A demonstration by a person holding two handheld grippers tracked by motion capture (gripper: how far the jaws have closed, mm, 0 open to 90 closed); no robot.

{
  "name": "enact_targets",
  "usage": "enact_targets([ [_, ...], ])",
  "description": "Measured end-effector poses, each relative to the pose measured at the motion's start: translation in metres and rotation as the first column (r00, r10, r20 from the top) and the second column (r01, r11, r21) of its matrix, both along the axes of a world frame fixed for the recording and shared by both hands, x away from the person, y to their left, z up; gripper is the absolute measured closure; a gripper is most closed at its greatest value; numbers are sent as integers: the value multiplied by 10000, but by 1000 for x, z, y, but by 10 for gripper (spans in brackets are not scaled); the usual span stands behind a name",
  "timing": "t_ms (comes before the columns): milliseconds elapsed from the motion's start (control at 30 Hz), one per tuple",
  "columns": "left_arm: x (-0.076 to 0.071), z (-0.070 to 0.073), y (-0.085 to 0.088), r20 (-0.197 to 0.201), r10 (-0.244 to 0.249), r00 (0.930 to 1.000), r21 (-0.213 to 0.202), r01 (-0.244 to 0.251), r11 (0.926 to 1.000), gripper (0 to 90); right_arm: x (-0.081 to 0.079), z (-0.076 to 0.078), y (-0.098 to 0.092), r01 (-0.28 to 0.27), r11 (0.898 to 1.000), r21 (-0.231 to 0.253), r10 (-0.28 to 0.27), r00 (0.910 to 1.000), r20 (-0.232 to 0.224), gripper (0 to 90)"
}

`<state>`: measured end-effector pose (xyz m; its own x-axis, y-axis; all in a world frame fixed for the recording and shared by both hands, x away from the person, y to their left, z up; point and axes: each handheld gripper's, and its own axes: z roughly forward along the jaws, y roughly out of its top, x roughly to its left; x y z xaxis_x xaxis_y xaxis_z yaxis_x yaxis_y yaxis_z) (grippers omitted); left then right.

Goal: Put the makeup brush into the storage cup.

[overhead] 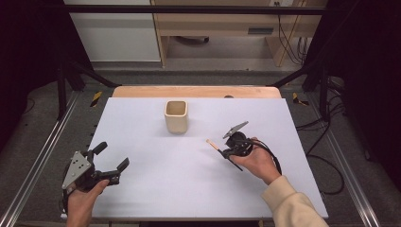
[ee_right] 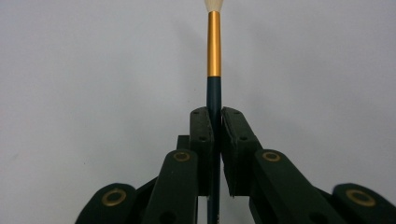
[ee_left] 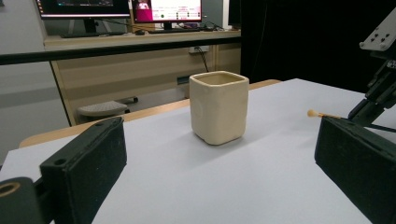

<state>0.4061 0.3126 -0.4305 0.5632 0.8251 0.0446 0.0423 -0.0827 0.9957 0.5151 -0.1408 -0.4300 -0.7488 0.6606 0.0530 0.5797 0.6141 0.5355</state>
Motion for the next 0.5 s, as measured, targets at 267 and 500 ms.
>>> enact_targets([
  [267, -1, 0, -1, -28, 15, 10000, 58, -15, 10000, 16, -2, 2, -8, -229, 9993, 283, 225, 9996, 160, 836],
  [500, -1, 0, -2, -33, 20, 10000, 114, -20, 9999, 16, -6, 3, -12, -354, 9991, 233, 348, 9990, 264, 836],
])
